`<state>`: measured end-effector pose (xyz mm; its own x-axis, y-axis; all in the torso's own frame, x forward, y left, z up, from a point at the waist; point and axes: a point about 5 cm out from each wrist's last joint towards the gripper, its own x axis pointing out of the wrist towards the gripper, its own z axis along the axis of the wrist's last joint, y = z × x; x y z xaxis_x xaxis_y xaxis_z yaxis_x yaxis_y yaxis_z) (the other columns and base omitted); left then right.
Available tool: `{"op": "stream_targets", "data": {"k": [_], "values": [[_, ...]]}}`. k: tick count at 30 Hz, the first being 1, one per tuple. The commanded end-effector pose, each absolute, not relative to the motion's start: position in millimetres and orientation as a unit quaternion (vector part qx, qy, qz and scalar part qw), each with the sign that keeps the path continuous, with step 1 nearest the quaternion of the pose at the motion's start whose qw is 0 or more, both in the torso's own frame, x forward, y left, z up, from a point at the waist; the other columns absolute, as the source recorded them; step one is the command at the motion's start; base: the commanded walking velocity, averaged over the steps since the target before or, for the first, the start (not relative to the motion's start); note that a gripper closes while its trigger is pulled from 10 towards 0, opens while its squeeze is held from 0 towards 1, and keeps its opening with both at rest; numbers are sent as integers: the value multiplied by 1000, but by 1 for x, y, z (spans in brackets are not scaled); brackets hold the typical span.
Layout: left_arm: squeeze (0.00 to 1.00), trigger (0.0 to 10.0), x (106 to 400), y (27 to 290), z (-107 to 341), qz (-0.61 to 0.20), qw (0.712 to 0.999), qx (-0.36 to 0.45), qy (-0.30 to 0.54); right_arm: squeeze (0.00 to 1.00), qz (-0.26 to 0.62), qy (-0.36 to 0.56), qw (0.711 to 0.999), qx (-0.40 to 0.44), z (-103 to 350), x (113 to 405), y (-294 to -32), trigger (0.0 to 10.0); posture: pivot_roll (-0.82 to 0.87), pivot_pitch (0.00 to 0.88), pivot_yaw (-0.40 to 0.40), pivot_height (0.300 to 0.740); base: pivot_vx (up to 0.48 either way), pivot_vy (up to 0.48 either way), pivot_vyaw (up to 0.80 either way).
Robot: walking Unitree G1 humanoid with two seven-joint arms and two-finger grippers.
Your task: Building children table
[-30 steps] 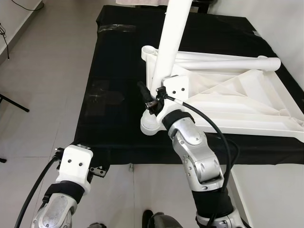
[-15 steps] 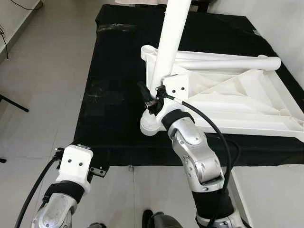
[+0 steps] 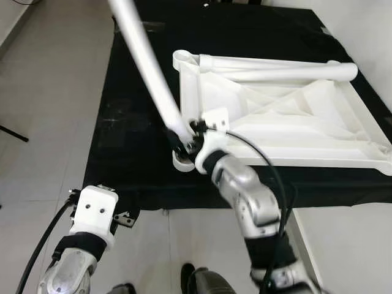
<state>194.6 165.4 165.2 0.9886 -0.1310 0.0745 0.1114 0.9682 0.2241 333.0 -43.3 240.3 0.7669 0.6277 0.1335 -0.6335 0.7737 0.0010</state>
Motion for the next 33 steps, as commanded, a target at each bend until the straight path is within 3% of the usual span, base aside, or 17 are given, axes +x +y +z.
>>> {"op": "stream_targets", "data": {"k": [1,5,13,14,20,21,25,31,33], "values": [[0,10000,193,166,158,-59,992,111,-25,0,338,-57,939,21,237,339,-50,0,-186,267,-133,740,0,0,0],[0,10000,193,165,157,-54,992,112,-26,0,278,-57,958,-44,250,366,-73,0,-172,257,-147,740,0,0,0],[0,10000,195,164,157,-50,992,112,-29,0,287,-55,954,-74,250,362,-66,0,-170,238,-151,740,0,0,0],[0,10000,196,165,157,-48,993,106,-30,0,294,-54,950,-86,248,360,-63,10000,-171,233,-152,740,0,0,0],[0,10000,198,167,158,-39,994,96,-31,0,310,-53,946,-82,248,358,-58,10000,-178,227,-149,740,0,0,0],[0,10000,198,167,157,-38,994,97,-32,1000,309,-58,947,-67,251,360,-58,10000,-177,225,-149,740,0,0,0],[0,10000,200,168,156,-35,994,97,-32,1000,325,-97,941,-9,273,363,-58,10000,-181,221,-146,740,0,0,0],[0,10000,200,168,156,-35,994,99,-31,1000,410,-97,903,-87,286,347,-42,10000,-191,214,-147,740,0,0,0],[0,10000,201,168,155,-34,994,101,-32,1000,433,-42,889,-142,273,337,-34,10000,-192,212,-152,740,0,0,0]]}}
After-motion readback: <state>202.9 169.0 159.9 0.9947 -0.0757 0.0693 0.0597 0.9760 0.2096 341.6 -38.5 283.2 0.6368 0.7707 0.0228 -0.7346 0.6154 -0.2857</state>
